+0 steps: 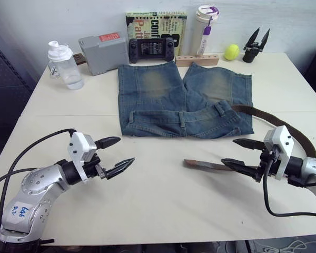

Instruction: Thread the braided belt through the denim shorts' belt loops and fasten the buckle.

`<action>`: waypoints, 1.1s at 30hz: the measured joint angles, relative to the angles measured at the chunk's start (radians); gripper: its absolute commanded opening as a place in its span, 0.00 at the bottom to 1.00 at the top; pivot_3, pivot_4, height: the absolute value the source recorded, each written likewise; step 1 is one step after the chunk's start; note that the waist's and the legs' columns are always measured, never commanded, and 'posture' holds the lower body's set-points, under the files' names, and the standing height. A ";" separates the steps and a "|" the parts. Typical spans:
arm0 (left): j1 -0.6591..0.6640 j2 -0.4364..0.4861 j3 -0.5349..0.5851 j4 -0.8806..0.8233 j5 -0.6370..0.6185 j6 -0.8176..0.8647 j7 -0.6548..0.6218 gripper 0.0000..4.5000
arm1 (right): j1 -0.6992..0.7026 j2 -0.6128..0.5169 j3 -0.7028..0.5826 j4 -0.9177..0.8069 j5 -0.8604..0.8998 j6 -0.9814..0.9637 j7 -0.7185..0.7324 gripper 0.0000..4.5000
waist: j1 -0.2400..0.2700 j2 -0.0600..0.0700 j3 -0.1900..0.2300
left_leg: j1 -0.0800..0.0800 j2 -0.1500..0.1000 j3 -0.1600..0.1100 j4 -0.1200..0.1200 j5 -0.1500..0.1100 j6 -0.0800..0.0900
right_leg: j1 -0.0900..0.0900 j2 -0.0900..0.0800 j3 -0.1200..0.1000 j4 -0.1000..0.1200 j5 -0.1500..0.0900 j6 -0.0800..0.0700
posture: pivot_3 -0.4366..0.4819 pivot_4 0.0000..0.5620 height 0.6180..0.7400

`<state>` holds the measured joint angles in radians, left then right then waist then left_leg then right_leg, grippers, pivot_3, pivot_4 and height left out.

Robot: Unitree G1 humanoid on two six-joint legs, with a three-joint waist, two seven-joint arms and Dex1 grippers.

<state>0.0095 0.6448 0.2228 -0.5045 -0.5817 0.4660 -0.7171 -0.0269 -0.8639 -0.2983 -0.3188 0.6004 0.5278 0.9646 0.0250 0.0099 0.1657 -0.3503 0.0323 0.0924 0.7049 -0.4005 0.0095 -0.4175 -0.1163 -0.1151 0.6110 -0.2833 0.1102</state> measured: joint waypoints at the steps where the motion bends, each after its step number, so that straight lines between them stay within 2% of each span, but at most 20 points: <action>1: 0.000 0.000 0.000 0.000 0.000 0.000 0.000 0.99 | 0.000 0.000 0.000 0.000 0.000 0.000 0.000 1.00 | 0.000 0.000 0.000 | 0.000 0.000 0.000 0.000 0.000 0.000 | 0.000 0.000 0.000 0.000 0.000 0.000 | 0.48 0.27 0.92; 15: -0.008 0.013 0.000 0.002 -0.005 0.009 -0.008 0.99 | -0.001 0.000 0.000 0.000 -0.005 -0.002 0.001 1.00 | 0.000 0.000 0.000 | 0.000 0.000 0.000 0.000 0.000 0.000 | 0.000 0.000 0.000 0.000 0.000 0.000 | 0.48 0.27 0.92; 24: 0.045 0.027 0.014 0.037 0.014 -0.032 -0.047 0.99 | 0.007 0.000 0.000 0.012 -0.007 -0.002 0.011 1.00 | 0.000 0.000 0.000 | 0.000 0.000 0.000 0.000 0.000 0.000 | 0.000 0.000 0.000 0.000 0.000 0.000 | 0.48 0.27 0.92; 30: 0.054 0.059 0.033 0.045 0.014 -0.043 -0.092 0.99 | -0.024 -0.081 -0.001 0.083 0.001 -0.004 0.148 1.00 | -0.001 0.000 0.000 | 0.000 0.000 0.000 0.000 0.000 0.000 | 0.000 0.000 0.000 0.000 0.000 0.000 | 0.48 0.27 0.92; 33: 0.044 0.083 0.028 0.046 0.015 -0.051 -0.130 0.99 | -0.077 -0.177 0.044 0.127 -0.009 -0.004 0.264 1.00 | -0.002 0.001 0.000 | 0.000 0.000 0.000 0.001 0.000 0.000 | 0.000 0.000 0.000 0.000 0.000 0.000 | 0.48 0.27 0.92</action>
<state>0.0533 0.7278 0.2506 -0.4580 -0.5671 0.4153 -0.8473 -0.1036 -1.0410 -0.2538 -0.1916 0.5917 0.5237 1.2288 0.0234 0.0105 0.1660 -0.3501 0.0324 0.0924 0.7055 -0.4005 0.0096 -0.4175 -0.1162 -0.1152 0.6110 -0.2833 0.1102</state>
